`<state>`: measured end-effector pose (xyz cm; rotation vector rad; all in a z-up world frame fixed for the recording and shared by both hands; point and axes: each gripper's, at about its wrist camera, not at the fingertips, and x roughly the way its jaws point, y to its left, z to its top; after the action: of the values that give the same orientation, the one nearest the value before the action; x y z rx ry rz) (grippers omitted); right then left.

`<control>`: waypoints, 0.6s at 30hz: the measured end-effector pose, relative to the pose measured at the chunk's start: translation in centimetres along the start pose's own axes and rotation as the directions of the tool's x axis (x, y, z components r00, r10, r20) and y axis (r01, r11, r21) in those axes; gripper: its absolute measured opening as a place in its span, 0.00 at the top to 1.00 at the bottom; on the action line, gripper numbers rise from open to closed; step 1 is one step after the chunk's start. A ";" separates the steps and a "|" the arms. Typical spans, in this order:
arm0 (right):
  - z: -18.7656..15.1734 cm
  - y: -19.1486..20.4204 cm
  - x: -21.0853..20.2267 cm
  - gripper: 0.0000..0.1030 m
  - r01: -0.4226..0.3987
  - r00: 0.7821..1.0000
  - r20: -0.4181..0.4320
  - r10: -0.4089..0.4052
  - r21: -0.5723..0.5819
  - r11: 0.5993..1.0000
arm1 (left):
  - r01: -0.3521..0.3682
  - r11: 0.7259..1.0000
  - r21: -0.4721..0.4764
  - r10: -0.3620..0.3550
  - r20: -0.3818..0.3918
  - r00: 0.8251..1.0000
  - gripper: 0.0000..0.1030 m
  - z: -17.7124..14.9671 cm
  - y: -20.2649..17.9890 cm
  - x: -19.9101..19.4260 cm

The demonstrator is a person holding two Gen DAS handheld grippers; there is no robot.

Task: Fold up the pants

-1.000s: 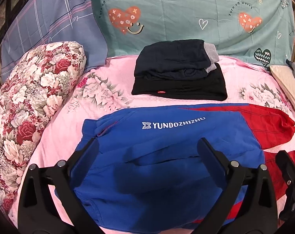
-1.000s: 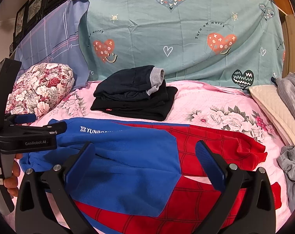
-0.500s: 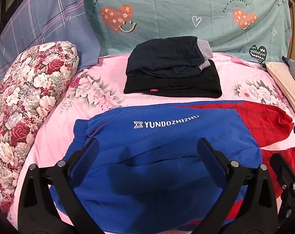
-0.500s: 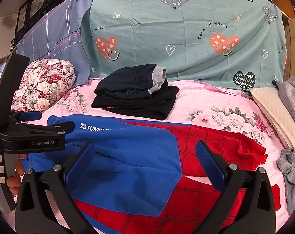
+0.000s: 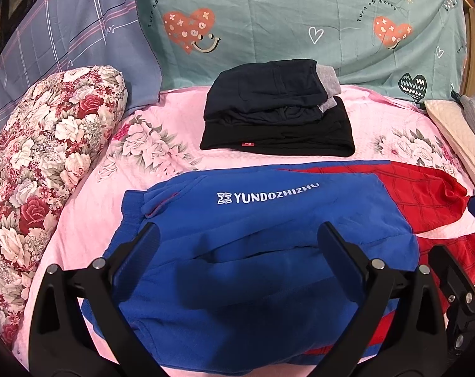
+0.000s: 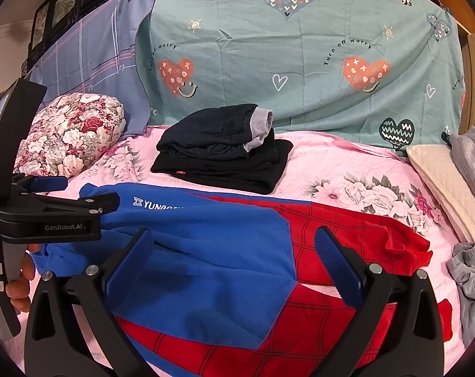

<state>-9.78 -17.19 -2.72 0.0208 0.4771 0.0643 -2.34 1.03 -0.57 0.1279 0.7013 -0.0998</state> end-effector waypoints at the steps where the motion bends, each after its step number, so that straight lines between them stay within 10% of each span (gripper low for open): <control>1: 0.0 -0.1 -0.1 0.01 -0.003 1.000 0.002 0.003 -0.001 1.000 | -0.004 1.000 -0.003 0.004 0.001 1.000 0.02 0.0 0.1 -0.2; 18: 2.0 0.7 -4.1 0.01 -0.046 0.998 0.045 0.048 -0.037 0.998 | 0.007 0.999 -0.051 -0.006 0.024 1.000 0.02 -0.9 2.8 -3.6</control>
<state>-12.50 -16.78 0.98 -0.0017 0.4292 0.1183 -5.28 4.13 1.27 0.0750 0.6796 -0.0894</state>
